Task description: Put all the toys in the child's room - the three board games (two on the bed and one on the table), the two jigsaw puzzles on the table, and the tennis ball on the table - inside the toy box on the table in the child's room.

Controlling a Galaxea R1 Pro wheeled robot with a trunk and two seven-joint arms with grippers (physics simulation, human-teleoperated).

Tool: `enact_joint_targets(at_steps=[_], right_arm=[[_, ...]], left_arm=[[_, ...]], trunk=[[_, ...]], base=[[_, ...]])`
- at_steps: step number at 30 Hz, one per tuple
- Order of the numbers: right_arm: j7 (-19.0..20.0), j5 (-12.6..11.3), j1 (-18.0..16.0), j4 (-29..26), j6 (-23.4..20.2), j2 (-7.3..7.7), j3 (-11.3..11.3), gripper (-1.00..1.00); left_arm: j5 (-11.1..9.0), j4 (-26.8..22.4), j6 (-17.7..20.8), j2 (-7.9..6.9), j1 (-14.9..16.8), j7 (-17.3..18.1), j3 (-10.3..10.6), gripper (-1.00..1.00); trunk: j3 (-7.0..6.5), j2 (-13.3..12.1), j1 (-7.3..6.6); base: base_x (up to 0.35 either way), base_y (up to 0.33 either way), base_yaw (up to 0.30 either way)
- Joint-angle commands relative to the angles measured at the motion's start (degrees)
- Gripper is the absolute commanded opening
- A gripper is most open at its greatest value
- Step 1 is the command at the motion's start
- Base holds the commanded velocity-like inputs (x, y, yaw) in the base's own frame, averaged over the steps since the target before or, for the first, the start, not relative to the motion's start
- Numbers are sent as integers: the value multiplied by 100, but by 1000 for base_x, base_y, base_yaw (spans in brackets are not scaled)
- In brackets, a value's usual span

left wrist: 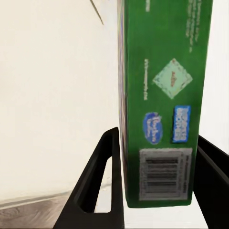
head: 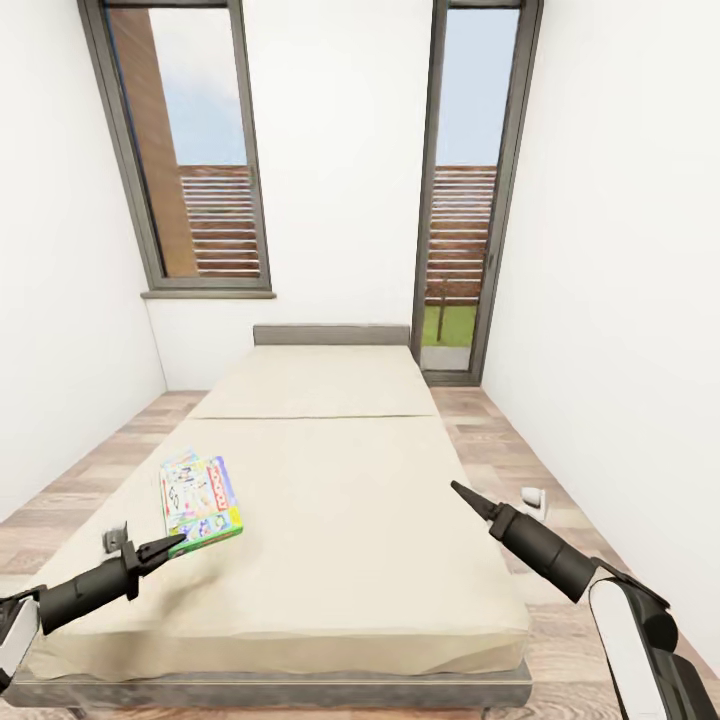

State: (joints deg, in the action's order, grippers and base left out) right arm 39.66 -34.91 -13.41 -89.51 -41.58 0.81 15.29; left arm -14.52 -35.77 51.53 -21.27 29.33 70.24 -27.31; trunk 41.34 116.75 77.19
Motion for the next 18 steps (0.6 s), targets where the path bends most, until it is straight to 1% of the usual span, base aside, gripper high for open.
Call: enact_joint_targets(at_steps=[1,2,3,6,7,10,15,18], right_arm=[[-49,-24,-4,0,32,-3,-9,100],[-67,-28,-4,1,56,-3,-28,100],[-95,-31,-4,4,93,-3,-87,100],[-121,-18,-4,6,196,-2,-238,100],[-124,-17,-4,5,234,-2,-257,100],[-148,-24,-4,4,597,-2,-324,100],[-147,-34,-4,9,757,-2,-409,100],[-144,-39,-4,12,776,-7,-423,100]], left_arm=[[26,-67,47,-29,3,159,180,-100],[30,-94,56,-46,4,213,259,-100],[32,-144,70,-90,4,296,384,-100],[25,-225,86,-193,5,403,541,-100],[25,-235,89,-205,6,415,557,-100],[24,-264,100,-256,15,462,608,-100],[30,-272,103,-268,20,480,620,-100],[35,-272,103,-276,20,478,622,-100]], trunk=[[-12,-39,-23],[-30,-79,-45],[-48,-119,-67],[-102,-239,-133],[-120,-280,-155],[-174,-400,-221],[-264,-600,-331],[-317,-721,-397]], base=[[0,0,0],[0,0,0],[0,0,0],[0,0,0],[0,0,0],[0,0,0],[0,0,0],[0,0,0]])
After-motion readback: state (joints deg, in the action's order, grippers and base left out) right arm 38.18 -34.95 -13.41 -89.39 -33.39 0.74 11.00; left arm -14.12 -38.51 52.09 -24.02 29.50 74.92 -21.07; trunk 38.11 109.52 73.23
